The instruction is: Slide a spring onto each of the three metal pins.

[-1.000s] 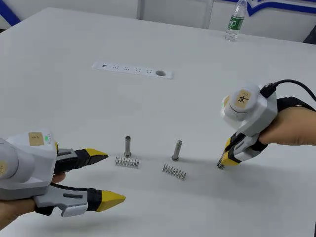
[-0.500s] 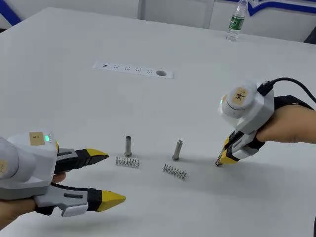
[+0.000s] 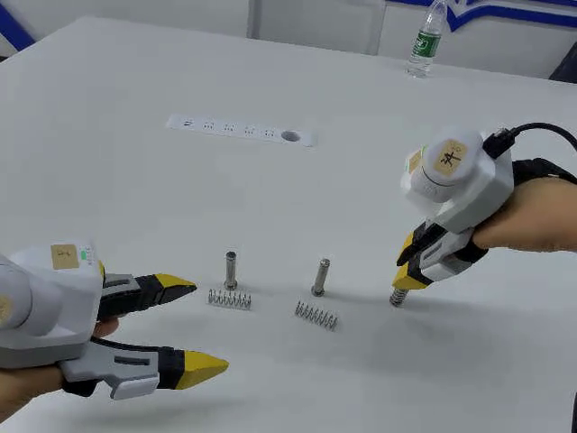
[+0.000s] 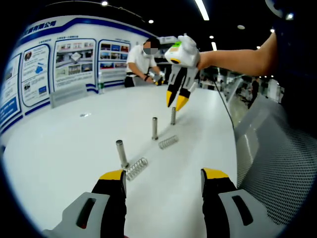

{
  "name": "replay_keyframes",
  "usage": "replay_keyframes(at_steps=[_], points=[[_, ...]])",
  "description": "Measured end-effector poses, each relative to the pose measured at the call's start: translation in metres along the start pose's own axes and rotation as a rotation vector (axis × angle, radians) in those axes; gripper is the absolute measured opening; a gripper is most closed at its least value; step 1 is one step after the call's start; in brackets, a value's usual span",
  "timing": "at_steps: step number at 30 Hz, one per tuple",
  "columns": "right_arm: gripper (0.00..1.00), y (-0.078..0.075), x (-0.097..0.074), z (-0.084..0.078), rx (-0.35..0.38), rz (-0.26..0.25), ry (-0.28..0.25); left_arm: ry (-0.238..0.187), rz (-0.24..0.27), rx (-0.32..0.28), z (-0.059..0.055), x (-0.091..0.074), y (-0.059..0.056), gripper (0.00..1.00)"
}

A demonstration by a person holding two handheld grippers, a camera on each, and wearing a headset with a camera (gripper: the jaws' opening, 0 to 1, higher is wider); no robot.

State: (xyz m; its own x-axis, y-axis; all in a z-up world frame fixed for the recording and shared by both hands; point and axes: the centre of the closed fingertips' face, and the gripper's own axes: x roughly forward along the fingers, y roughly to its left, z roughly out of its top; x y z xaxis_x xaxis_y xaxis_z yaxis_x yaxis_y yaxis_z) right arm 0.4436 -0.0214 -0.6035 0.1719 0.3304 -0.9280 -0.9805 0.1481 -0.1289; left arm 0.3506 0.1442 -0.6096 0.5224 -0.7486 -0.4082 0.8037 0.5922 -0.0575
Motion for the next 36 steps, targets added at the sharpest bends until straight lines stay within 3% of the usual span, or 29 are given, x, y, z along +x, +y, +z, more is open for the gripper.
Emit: replay_keyframes(at_steps=[6,13,27,36], points=[[0.19,0.017,0.004,0.018,-0.014,0.023,-0.025,0.000,-0.001,0.001,0.000,-0.001,-0.001,0.62],[0.19,0.032,0.025,0.026,-0.023,0.067,-0.034,0.001,0.003,0.002,0.000,-0.003,0.000,0.62],[0.17,0.052,0.060,0.030,0.038,0.120,-0.042,-0.005,-0.009,0.005,0.002,0.001,-0.003,0.62],[0.14,0.051,0.072,0.026,0.063,0.117,-0.025,-0.007,-0.016,0.010,0.004,0.002,-0.004,0.61]])
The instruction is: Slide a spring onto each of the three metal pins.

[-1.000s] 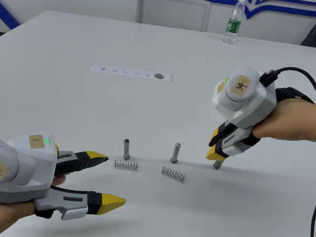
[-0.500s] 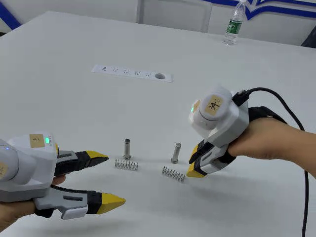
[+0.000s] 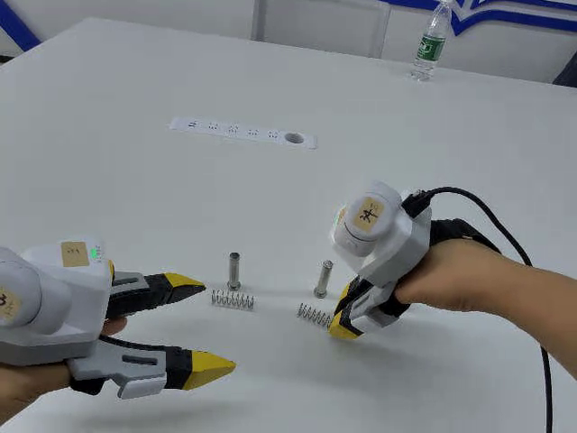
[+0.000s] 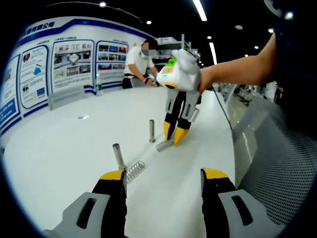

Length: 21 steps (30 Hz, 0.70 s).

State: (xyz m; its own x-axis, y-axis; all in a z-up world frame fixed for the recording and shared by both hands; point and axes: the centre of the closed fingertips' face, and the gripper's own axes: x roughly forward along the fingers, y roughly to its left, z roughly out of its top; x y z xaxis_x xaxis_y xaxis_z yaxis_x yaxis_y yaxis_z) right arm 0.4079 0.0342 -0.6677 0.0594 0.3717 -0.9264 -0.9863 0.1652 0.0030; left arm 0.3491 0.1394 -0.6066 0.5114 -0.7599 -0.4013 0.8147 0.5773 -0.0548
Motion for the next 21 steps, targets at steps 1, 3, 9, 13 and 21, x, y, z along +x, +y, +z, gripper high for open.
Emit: replay_keyframes(at_steps=[1,3,9,13,21], points=[[0.14,0.000,0.000,0.000,0.004,0.002,-0.001,0.000,-0.001,0.000,0.000,0.000,0.000,0.61],[0.13,0.000,0.002,0.000,0.003,0.002,0.000,-0.001,-0.004,0.000,0.001,0.001,-0.001,0.61],[0.12,0.000,0.001,0.000,0.001,0.000,0.002,-0.001,-0.011,0.002,0.002,0.002,-0.002,0.61],[0.12,0.002,-0.003,0.001,-0.002,0.002,-0.009,0.005,-0.021,0.007,0.002,0.003,-0.005,0.60],[0.11,0.014,-0.018,0.005,-0.040,0.017,-0.024,0.023,-0.080,0.033,0.005,0.013,-0.016,0.56]])
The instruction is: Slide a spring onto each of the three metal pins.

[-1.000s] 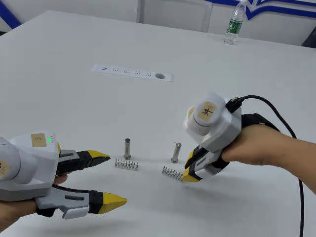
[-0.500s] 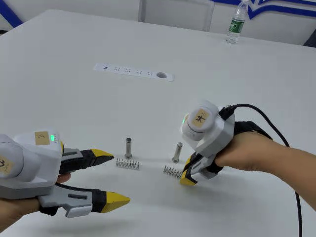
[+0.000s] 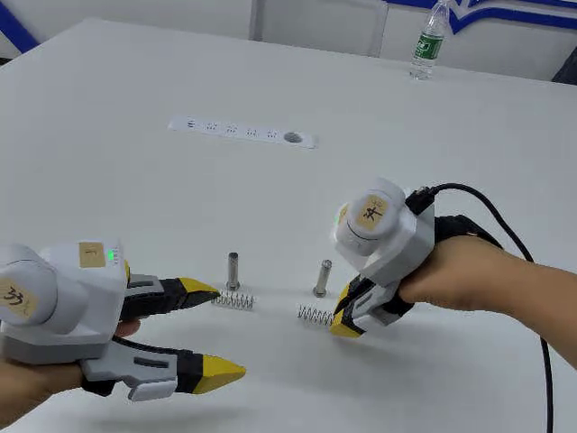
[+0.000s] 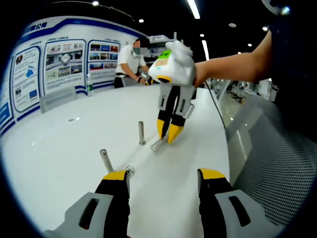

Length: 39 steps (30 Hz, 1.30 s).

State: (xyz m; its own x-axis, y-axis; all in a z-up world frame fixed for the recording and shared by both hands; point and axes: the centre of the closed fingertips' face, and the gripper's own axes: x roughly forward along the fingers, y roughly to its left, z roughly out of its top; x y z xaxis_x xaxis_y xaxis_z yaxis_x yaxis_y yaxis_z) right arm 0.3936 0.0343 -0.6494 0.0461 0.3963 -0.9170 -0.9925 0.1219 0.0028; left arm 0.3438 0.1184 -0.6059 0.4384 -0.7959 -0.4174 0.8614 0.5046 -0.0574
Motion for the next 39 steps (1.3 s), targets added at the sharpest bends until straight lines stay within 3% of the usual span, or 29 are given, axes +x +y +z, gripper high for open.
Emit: replay_keyframes(at_steps=[10,18,39], points=[[0.11,0.023,-0.021,0.020,-0.093,0.032,-0.032,0.005,-0.059,0.047,0.013,0.016,-0.008,0.50],[0.11,0.032,-0.026,0.031,-0.152,0.038,-0.043,-0.007,-0.082,0.074,0.024,0.027,-0.009,0.46],[0.12,0.045,-0.028,0.041,-0.238,0.059,-0.053,-0.020,-0.131,0.124,0.028,0.037,-0.017,0.16]])
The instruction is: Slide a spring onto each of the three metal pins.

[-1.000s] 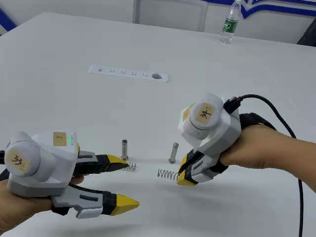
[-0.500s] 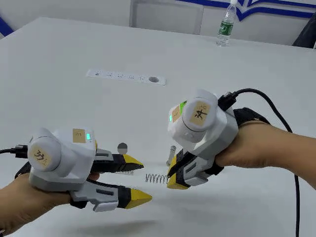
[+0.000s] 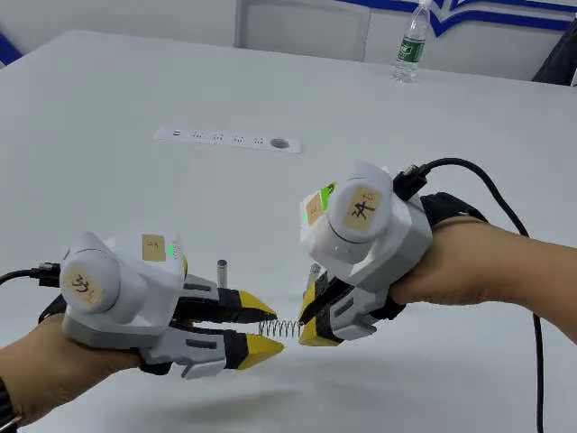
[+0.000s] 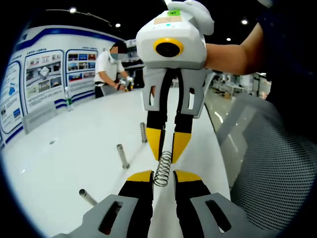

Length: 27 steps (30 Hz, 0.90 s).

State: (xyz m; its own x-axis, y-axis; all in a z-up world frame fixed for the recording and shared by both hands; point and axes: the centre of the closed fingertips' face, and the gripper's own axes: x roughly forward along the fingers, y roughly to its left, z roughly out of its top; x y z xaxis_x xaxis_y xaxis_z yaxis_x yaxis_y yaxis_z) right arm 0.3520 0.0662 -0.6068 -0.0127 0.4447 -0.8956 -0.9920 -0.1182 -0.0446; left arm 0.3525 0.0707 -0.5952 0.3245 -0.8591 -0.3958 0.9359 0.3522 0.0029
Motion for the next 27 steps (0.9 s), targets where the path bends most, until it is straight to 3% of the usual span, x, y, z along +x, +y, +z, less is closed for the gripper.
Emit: replay_keyframes(at_steps=[16,27], points=[[0.12,0.0026,-0.0004,-0.0033,-0.018,0.011,-0.001,0.001,-0.033,0.013,0.0011,0.0017,-0.0063,0.10],[0.15,0.0034,0.0038,-0.0069,-0.007,0.023,0.000,-0.028,-0.035,0.009,0.0099,0.0002,-0.0074,0.10]])
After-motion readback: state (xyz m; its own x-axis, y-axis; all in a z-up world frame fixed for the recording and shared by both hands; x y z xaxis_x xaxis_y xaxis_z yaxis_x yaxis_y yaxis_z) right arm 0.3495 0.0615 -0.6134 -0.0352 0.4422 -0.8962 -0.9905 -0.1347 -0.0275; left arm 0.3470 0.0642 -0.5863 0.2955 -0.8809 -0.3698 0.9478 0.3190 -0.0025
